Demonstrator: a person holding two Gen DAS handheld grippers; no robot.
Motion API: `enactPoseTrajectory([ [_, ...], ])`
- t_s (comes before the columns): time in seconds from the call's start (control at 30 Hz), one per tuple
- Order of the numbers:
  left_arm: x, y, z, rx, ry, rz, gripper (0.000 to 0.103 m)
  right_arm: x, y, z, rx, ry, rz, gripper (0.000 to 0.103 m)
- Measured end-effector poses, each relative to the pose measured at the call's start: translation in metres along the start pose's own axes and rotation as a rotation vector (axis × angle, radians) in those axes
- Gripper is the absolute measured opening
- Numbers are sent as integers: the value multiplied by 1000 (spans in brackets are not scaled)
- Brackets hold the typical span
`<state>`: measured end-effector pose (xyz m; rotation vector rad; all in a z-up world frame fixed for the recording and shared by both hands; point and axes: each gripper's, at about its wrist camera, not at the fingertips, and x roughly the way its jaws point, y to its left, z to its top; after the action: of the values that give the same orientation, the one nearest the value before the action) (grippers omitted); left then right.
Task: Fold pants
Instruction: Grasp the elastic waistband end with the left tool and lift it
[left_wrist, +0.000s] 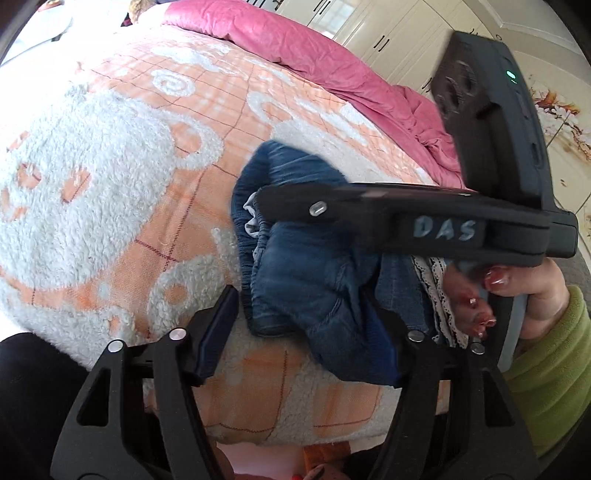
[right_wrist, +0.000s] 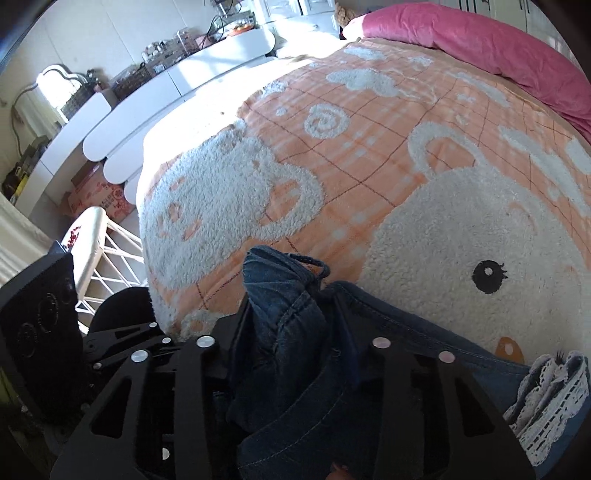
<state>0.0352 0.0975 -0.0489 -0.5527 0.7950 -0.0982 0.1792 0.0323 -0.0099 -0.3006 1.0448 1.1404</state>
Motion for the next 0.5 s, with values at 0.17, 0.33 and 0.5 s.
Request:
enactPoseTrajectory([
  [0.17, 0, -5, 2, 20, -10, -14, 75, -36, -12, -6, 66, -96, 104, 35],
  [0.33, 4, -15, 7, -11, 6, -51, 83, -65, -19, -15, 95, -159, 131, 34],
  [0.5, 6, -39, 14, 34, 31, -73, 44, -87, -27, -24, 102, -199, 112, 28],
])
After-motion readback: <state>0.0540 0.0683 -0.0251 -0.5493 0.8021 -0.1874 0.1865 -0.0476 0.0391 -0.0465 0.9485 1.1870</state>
